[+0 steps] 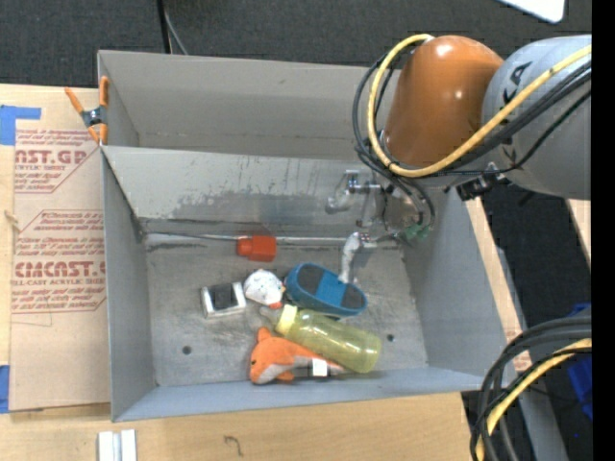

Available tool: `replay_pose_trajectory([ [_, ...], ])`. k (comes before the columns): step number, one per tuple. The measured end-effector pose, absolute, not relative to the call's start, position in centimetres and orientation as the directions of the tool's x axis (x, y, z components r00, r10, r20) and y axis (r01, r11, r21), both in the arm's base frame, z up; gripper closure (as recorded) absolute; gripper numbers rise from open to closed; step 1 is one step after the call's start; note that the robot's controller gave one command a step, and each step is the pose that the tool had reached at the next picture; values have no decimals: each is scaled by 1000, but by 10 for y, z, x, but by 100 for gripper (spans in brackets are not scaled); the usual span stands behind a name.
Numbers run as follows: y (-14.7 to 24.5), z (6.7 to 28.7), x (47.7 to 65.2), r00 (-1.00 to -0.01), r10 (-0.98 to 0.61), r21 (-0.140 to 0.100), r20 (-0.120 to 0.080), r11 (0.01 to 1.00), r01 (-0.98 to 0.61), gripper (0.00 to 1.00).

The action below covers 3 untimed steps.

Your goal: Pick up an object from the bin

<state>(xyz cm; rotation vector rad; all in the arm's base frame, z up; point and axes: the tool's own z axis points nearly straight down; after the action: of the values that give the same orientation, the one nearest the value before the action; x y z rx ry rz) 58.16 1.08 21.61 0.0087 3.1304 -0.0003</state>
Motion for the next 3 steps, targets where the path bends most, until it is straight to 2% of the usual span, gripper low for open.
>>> replay_pose_trajectory([
  [1, 11, 211, 580, -1000, 7, 0, -3, 1000, 7, 0],
  [2, 39, 148, 551, -1000, 30, 1, -6, 1000, 30, 0],
  [3, 107, 78, 570, -950, -312, 2, 0, 950, -312, 100],
])
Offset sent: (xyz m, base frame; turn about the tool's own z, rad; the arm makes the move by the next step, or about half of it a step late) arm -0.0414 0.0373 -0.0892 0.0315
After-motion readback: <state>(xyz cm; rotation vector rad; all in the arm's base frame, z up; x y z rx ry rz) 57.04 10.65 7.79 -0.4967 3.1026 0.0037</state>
